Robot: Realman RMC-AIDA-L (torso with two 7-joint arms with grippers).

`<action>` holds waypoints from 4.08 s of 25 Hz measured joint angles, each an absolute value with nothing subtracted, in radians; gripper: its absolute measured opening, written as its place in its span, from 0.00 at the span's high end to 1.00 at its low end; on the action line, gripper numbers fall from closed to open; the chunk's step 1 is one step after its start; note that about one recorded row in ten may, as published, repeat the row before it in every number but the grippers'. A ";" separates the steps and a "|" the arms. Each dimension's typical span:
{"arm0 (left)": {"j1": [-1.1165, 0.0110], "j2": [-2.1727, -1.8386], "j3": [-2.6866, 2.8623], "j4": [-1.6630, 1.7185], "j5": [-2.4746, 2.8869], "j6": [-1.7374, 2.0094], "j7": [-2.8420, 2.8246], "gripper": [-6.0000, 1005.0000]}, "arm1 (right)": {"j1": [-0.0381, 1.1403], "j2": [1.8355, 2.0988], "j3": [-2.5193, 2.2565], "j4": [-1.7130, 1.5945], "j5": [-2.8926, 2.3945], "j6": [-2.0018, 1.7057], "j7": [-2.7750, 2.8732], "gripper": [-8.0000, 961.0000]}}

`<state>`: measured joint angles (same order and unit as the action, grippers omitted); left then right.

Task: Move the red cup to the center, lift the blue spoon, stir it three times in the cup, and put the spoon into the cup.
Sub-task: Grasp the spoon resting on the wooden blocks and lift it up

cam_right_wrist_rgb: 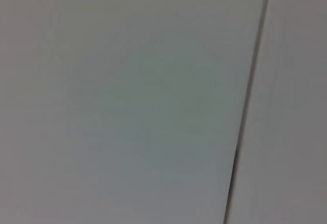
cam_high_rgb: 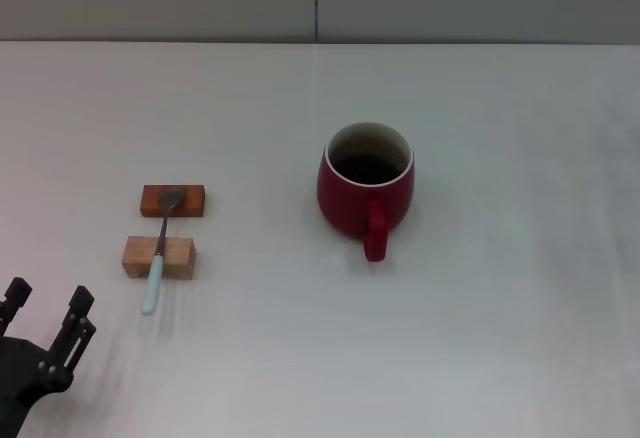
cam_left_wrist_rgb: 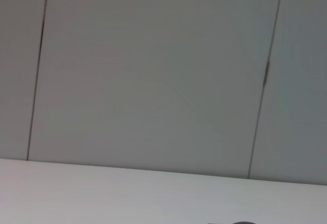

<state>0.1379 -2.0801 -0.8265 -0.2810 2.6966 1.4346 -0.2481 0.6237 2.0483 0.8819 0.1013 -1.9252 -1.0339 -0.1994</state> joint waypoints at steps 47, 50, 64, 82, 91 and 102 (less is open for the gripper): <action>0.121 -2.071 -0.304 -0.489 2.072 1.448 0.069 0.31 | 0.638 2.046 0.873 0.095 -1.933 -1.040 -0.200 0.95; 0.129 -2.073 -0.294 -0.491 2.072 1.452 0.068 0.31 | 0.639 2.046 0.873 0.095 -1.933 -1.040 -0.199 0.95; 0.114 -2.079 -0.210 -0.503 2.072 1.417 0.067 0.32 | 0.650 2.045 0.873 0.098 -1.933 -1.036 -0.199 0.95; 0.060 -2.079 -0.212 -0.496 2.063 1.318 0.075 0.32 | 0.648 2.045 0.875 0.099 -1.933 -1.038 -0.199 0.95; 0.028 -2.079 -0.213 -0.496 2.015 1.313 0.076 0.32 | 0.647 2.045 0.874 0.103 -1.933 -1.039 -0.199 0.95; 0.013 -2.079 -0.213 -0.501 1.994 1.297 0.078 0.33 | 0.648 2.045 0.873 0.103 -1.933 -1.040 -0.199 0.95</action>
<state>0.0131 -2.0785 -0.2131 -0.5012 1.9939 1.2974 0.0781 0.6485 2.0448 0.8728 0.1028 -1.9327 -1.0398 -0.1993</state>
